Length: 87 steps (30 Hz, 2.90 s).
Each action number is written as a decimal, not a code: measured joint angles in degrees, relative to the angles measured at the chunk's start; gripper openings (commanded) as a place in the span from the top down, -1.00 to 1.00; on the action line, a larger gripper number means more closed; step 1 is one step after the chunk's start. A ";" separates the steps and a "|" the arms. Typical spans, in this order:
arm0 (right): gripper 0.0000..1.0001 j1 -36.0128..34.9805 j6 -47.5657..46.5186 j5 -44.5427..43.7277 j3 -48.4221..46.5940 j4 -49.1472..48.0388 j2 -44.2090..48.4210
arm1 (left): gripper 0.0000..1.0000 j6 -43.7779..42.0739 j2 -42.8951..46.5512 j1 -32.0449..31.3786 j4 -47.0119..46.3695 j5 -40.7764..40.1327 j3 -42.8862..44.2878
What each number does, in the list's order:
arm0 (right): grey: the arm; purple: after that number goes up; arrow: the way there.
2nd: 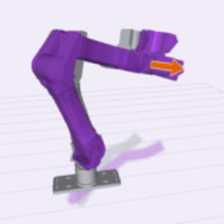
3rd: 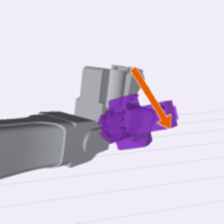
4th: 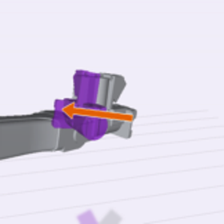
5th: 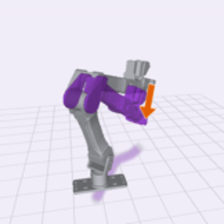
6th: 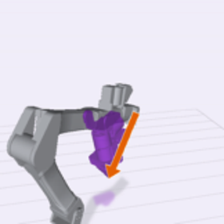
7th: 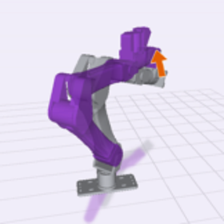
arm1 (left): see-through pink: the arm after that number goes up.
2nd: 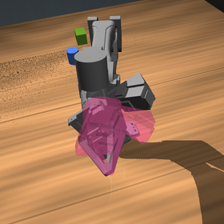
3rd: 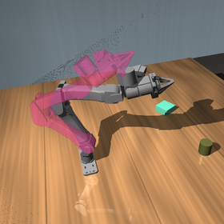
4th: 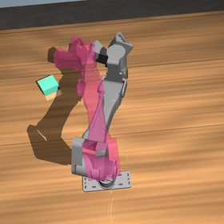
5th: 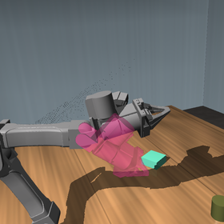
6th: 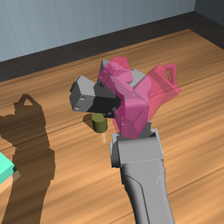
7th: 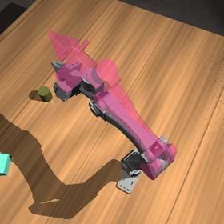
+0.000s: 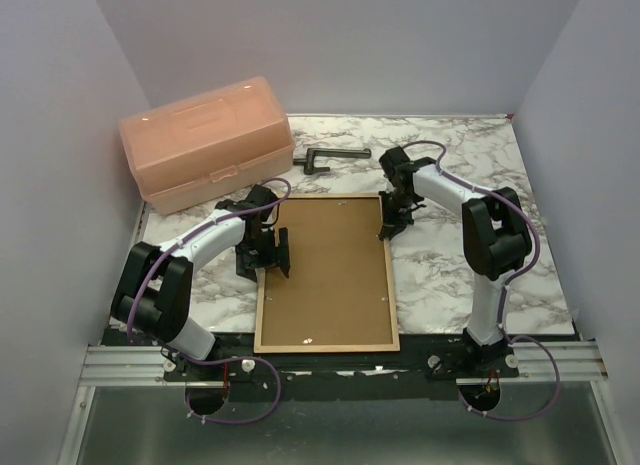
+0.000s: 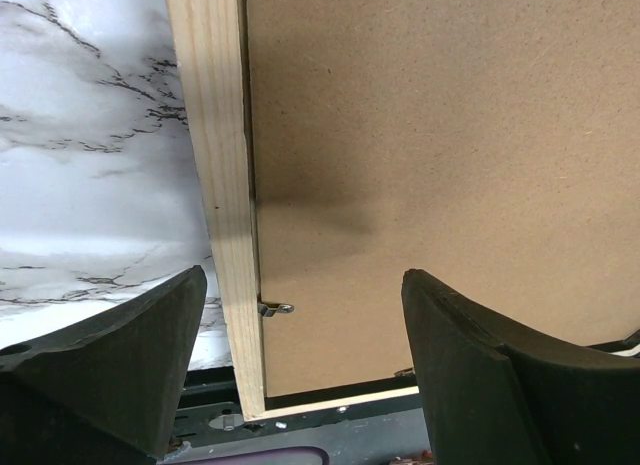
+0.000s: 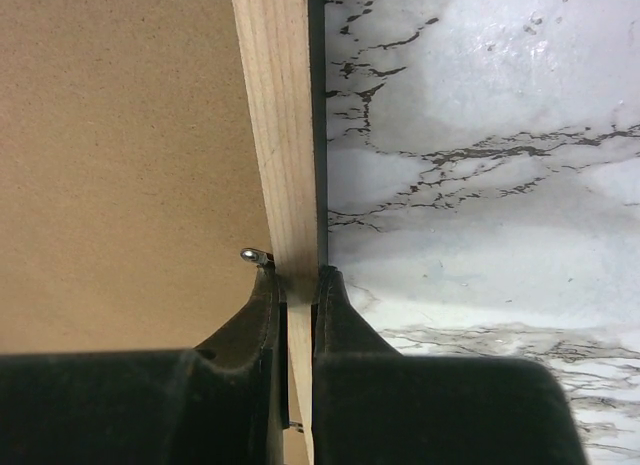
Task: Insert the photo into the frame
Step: Install the photo frame at the center of the board, then move the photo frame to the center of the board, then install the photo frame at the center of the board.
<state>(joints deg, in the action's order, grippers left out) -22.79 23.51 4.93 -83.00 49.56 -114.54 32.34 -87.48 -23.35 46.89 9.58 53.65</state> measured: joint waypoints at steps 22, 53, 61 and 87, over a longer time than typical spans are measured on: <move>-0.44 0.26 7.58 8.07 7.52 -5.14 5.79 | -0.38 0.37 0.09 2.12 -3.04 0.48 -5.46; -0.57 2.54 7.93 4.15 18.86 -6.29 15.69 | -0.56 8.00 -3.41 -7.67 -7.41 3.52 -0.66; -0.57 2.54 7.37 4.13 18.78 -6.29 14.82 | -0.33 6.43 -9.03 -2.82 -7.87 2.36 6.51; -0.57 2.56 6.45 4.20 18.78 -6.40 12.96 | 0.07 3.85 -17.55 -0.37 -6.23 -5.90 16.31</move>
<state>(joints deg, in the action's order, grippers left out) -20.23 29.95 9.13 -64.23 43.16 -101.58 36.18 -105.03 -23.73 40.66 3.68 69.95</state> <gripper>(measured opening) 0.784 0.528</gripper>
